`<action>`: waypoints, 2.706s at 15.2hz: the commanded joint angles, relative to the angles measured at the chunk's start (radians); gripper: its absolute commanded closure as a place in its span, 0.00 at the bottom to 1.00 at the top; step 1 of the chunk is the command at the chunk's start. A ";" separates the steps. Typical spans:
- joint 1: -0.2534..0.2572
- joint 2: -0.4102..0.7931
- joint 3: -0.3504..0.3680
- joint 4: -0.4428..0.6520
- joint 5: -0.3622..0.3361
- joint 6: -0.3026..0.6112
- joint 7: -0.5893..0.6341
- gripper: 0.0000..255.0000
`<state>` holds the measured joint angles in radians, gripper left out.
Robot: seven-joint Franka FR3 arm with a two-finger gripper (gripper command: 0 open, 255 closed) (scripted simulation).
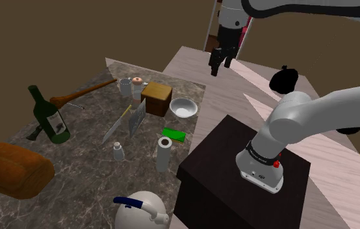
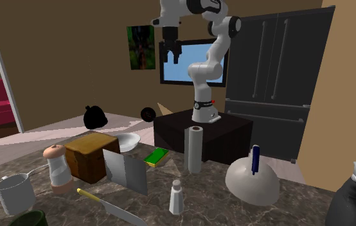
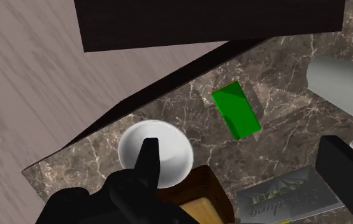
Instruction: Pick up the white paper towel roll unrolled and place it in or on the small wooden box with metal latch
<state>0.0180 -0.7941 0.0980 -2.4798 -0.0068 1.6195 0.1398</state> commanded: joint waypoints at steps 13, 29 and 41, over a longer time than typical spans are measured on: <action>0.087 0.248 0.223 -0.172 0.167 0.447 0.235 0.00; 0.080 0.793 0.431 -0.082 0.024 0.913 0.572 0.00; 0.080 0.863 0.423 -0.090 -0.042 0.981 0.619 0.00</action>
<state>0.0984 0.0692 0.5207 -2.5695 -0.0485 2.6009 0.7591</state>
